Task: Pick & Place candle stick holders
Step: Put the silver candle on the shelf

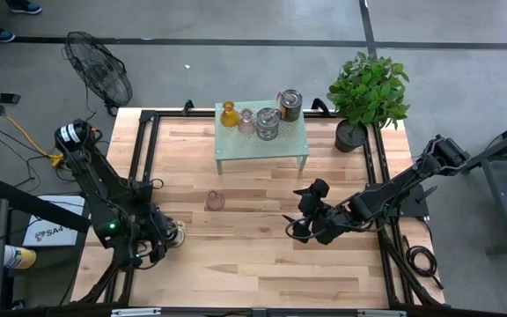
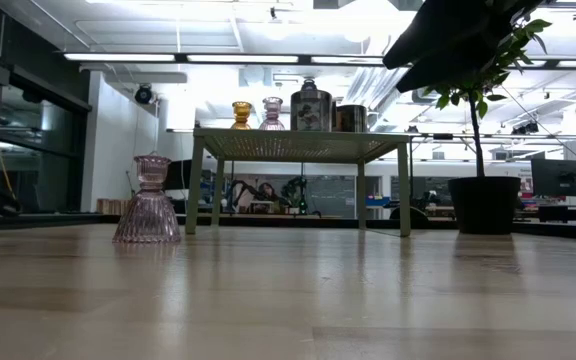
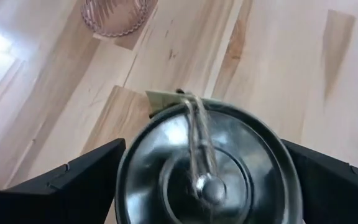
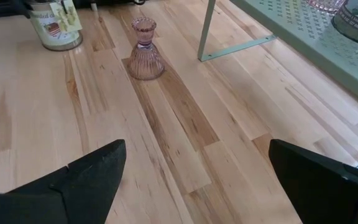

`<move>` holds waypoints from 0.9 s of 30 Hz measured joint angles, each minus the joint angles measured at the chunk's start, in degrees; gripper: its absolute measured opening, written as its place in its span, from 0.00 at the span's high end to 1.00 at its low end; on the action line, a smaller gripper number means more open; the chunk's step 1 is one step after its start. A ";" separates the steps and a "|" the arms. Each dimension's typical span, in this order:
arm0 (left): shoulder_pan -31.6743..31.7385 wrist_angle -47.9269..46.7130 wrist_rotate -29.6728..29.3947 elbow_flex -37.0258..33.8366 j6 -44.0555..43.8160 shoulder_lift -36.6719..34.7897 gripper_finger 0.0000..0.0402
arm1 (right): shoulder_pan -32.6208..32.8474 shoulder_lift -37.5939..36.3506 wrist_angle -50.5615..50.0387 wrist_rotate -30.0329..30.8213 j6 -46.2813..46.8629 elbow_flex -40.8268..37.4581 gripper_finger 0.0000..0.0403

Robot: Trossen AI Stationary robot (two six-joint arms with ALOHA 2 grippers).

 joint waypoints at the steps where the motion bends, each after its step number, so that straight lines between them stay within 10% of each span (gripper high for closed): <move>1: 0.88 0.30 0.20 0.00 0.80 0.02 0.01 | 0.00 0.00 0.01 0.00 0.05 0.00 0.03; 16: 11.78 4.02 21.18 0.02 11.83 0.02 0.01 | 0.00 0.00 0.01 -1.05 0.10 0.00 0.03; 27: 11.58 4.33 21.82 0.02 13.61 0.02 0.01 | 0.00 0.00 0.01 -1.05 0.01 0.00 0.03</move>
